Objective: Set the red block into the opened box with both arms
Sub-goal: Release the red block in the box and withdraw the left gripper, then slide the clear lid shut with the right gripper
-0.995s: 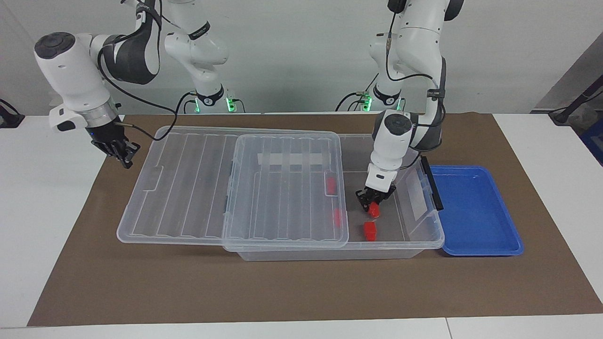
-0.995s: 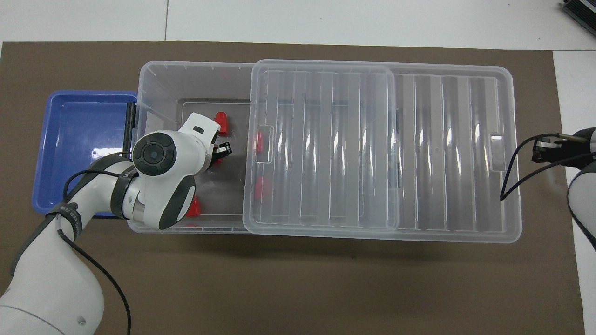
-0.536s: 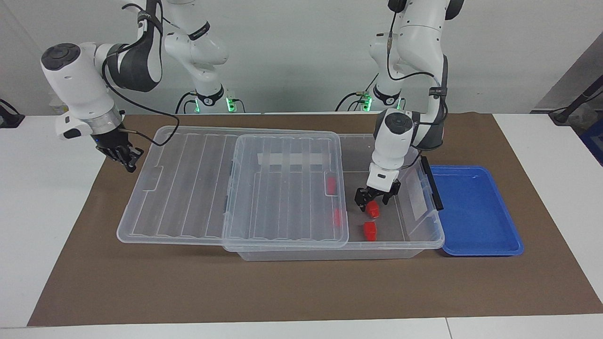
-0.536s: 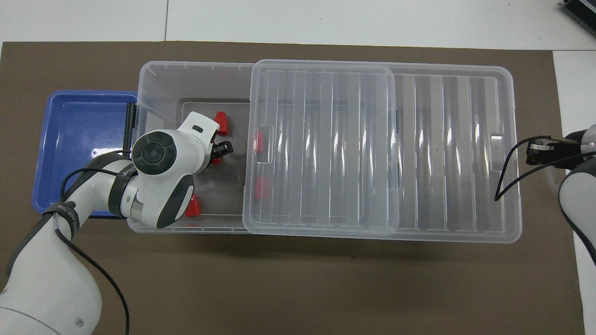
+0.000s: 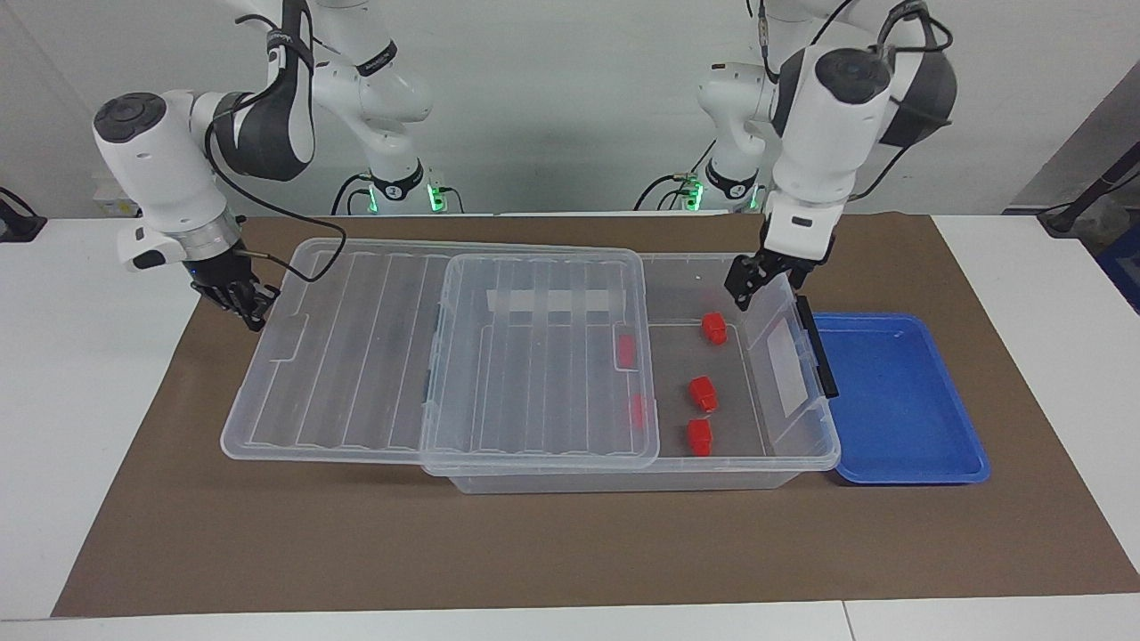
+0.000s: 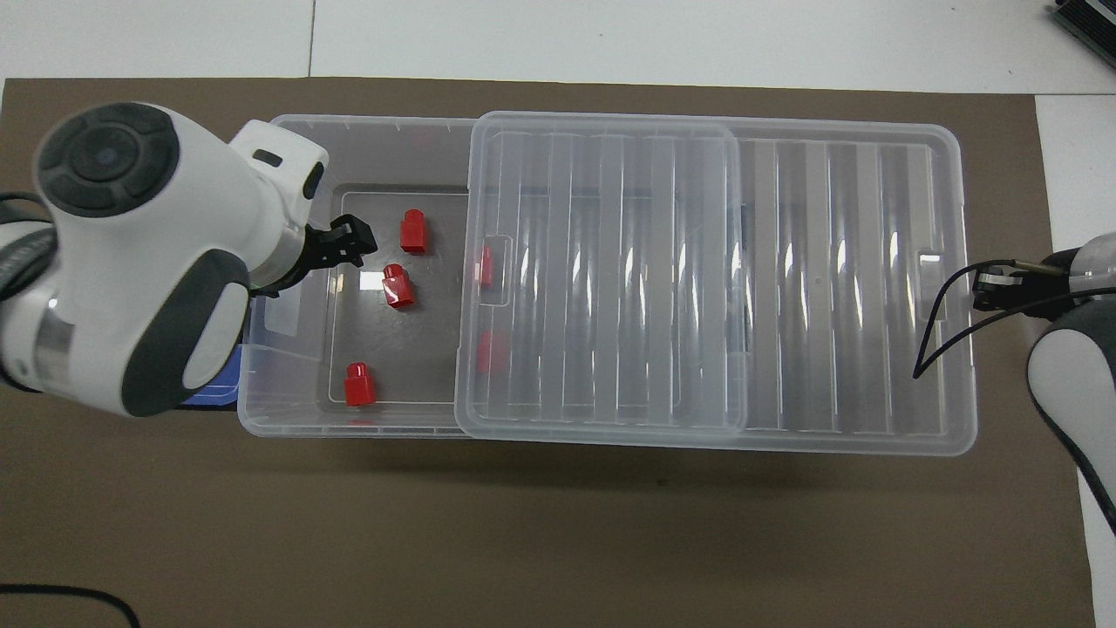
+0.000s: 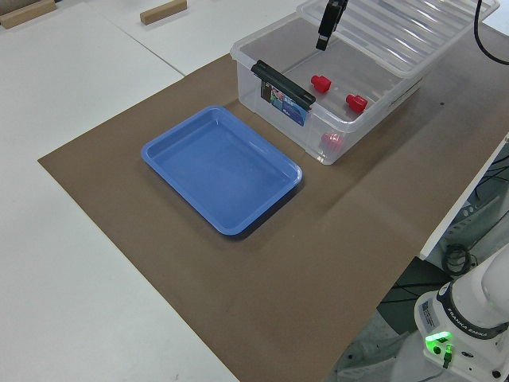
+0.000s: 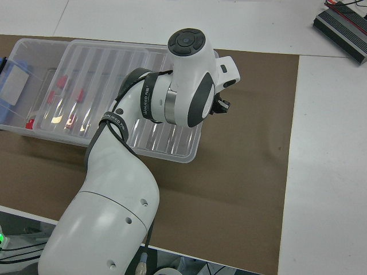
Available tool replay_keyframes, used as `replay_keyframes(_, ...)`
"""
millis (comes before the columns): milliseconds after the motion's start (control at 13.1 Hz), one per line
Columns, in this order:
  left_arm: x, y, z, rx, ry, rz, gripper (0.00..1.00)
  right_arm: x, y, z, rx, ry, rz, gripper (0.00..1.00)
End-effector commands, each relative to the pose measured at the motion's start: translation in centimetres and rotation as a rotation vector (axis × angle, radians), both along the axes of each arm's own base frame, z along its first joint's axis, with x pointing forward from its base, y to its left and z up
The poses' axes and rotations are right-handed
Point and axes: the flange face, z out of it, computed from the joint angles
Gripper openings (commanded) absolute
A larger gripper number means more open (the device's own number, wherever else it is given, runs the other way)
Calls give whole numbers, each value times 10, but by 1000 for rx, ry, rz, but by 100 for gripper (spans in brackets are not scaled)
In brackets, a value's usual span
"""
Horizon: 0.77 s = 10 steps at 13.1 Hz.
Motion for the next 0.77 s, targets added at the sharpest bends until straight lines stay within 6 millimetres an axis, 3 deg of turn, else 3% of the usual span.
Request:
replay_keyframes(0,-9,92,25,-15,65,-152,100,3,20,-1,13,-29,58,0)
replay_keyframes(153,-15,153,33,-19,84,-280,100,5,45,-2,13,-30,101,0)
replay_keyframes(230,-16,173,34,-20,81,-317,100,5,58,-4,14,-26,124,0)
replay_keyframes(459,-19,167,27,-17,77,-357,100,3,91,-11,16,-11,183,0)
replay_keyframes(689,-17,162,30,-13,61,-371,100,0,137,-18,49,0,245,0)
